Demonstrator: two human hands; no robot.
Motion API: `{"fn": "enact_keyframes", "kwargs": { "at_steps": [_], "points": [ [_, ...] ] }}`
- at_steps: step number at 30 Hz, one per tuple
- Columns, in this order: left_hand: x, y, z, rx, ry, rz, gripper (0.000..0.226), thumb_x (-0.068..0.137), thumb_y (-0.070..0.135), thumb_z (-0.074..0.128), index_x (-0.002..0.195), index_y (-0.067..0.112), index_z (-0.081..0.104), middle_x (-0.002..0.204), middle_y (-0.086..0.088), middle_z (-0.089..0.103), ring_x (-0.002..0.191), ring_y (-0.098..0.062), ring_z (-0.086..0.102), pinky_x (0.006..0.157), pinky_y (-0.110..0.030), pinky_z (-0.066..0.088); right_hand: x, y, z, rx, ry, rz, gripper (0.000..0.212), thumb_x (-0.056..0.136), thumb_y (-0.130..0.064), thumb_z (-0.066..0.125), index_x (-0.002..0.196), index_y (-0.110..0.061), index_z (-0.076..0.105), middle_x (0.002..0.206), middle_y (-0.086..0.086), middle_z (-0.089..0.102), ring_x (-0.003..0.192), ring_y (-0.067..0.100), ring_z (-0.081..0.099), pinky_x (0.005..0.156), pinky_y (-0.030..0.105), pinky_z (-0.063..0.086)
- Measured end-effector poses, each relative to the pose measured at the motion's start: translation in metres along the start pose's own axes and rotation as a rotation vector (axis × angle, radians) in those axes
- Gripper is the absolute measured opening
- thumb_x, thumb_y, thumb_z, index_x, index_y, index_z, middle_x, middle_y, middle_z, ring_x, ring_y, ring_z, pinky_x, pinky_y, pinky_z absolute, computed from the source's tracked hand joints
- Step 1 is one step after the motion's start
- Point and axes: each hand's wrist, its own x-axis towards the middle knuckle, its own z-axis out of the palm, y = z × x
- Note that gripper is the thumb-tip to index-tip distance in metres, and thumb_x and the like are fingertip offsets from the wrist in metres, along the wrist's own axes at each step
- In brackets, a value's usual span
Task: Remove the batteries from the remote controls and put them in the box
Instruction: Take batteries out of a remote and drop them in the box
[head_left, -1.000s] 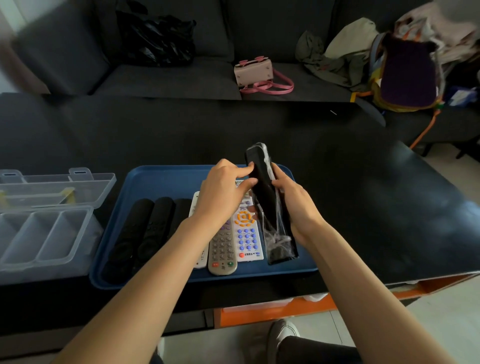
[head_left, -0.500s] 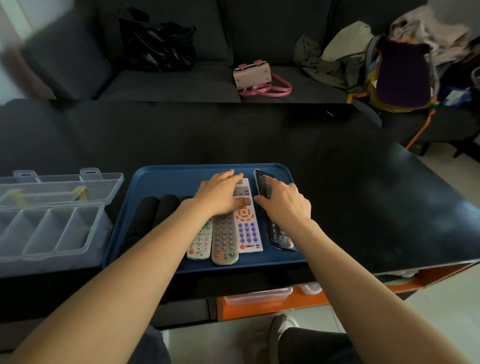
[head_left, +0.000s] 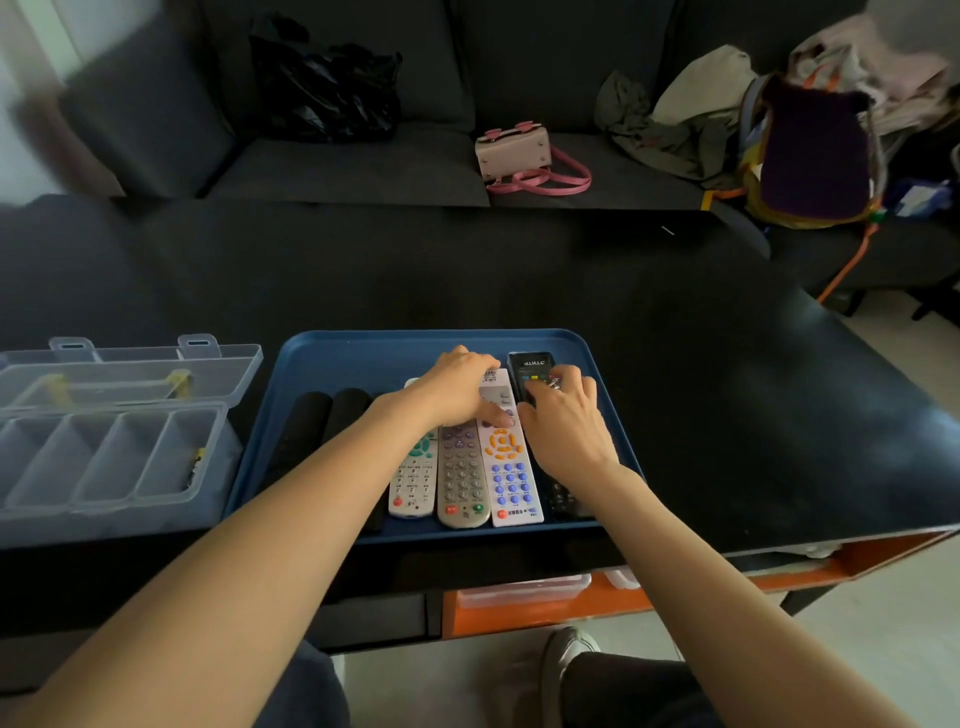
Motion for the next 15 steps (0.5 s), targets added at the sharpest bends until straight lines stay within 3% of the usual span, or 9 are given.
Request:
{"fn": "enact_keyframes", "kwargs": {
  "at_steps": [4,6,8,10,13,15],
  "points": [
    [-0.005,-0.001,-0.001,-0.089,0.075,0.031,0.082,0.073,0.035,0.076,0.142,0.022,0.034,0.138,-0.006,0.035,0.125,-0.025,0.041,0.094,-0.035,0.037,0.003,0.001,0.003,0.170,-0.088,0.055,0.032,0.100,-0.028,0.040,0.107,-0.012,0.067,0.130,0.010,0.045,0.121,0.027,0.032,0.090,0.034,0.029],
    [-0.008,-0.001,-0.002,-0.163,0.134,0.062,0.071,0.078,0.032,0.072,0.140,0.024,0.037,0.135,-0.005,0.037,0.122,-0.022,0.043,0.089,-0.030,0.037,0.003,0.002,0.003,0.228,-0.116,0.051,0.034,0.099,-0.035,0.042,0.097,-0.012,0.067,0.118,0.010,0.055,0.117,0.027,0.037,0.085,0.032,0.025],
    [-0.011,-0.001,-0.005,-0.275,0.207,0.086,0.058,0.083,0.024,0.067,0.135,0.025,0.043,0.132,-0.003,0.043,0.119,-0.018,0.047,0.085,-0.025,0.038,0.000,0.001,0.000,0.372,-0.150,0.055,0.026,0.097,-0.033,0.048,0.100,-0.012,0.064,0.108,0.005,0.063,0.103,0.017,0.052,0.082,0.026,0.036],
    [-0.014,-0.002,-0.009,-0.385,0.289,0.078,0.047,0.085,0.016,0.065,0.129,0.023,0.051,0.130,0.000,0.048,0.112,-0.011,0.049,0.081,-0.021,0.041,-0.007,-0.005,-0.003,0.516,-0.200,0.078,0.030,0.090,-0.035,0.060,0.111,-0.014,0.057,0.099,-0.003,0.064,0.082,0.007,0.060,0.067,0.020,0.048],
    [-0.018,-0.001,-0.017,-0.484,0.384,0.041,0.036,0.082,0.013,0.068,0.116,0.020,0.062,0.120,0.005,0.051,0.101,-0.006,0.051,0.065,-0.015,0.047,-0.014,-0.017,0.001,0.398,-0.135,0.072,0.062,0.078,-0.045,0.072,0.126,-0.016,0.045,0.112,0.000,0.057,0.097,0.016,0.059,0.078,0.032,0.053],
    [-0.022,-0.003,-0.024,-0.643,0.406,0.040,0.035,0.082,0.009,0.068,0.116,0.017,0.063,0.119,-0.001,0.057,0.102,-0.013,0.059,0.071,-0.022,0.056,-0.012,-0.024,-0.002,0.407,-0.099,0.041,0.057,0.082,-0.037,0.069,0.128,-0.014,0.045,0.118,0.004,0.055,0.104,0.021,0.057,0.082,0.033,0.050]
  ]
}}
